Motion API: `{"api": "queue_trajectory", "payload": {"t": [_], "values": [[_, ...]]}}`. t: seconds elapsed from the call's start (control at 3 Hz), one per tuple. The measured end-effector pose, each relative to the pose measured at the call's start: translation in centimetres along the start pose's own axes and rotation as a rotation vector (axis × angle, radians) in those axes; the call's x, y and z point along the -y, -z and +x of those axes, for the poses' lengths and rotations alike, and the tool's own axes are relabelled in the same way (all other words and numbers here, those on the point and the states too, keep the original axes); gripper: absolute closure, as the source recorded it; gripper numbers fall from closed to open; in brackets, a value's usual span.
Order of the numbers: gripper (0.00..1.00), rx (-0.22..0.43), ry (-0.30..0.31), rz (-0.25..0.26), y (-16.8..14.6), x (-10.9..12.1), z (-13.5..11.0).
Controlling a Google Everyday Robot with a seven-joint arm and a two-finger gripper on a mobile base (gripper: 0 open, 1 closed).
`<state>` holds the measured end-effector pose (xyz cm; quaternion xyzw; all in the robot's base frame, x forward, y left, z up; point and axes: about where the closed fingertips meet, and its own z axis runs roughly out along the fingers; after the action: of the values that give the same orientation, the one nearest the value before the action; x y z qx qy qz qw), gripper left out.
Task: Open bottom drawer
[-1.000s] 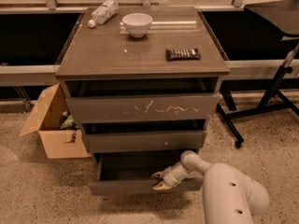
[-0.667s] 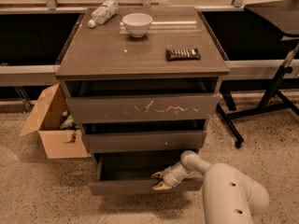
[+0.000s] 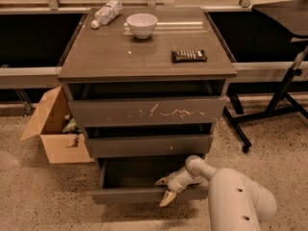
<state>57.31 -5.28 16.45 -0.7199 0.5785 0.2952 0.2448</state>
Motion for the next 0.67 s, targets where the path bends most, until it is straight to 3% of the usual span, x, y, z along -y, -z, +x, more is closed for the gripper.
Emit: {"api": "queue_trajectory", "payload": {"t": [0.33,0.67], "values": [[0.00,0.000,0.000,0.000,-0.01,0.00,0.00],[0.00,0.000,0.000,0.000,-0.01,0.00,0.00]]}}
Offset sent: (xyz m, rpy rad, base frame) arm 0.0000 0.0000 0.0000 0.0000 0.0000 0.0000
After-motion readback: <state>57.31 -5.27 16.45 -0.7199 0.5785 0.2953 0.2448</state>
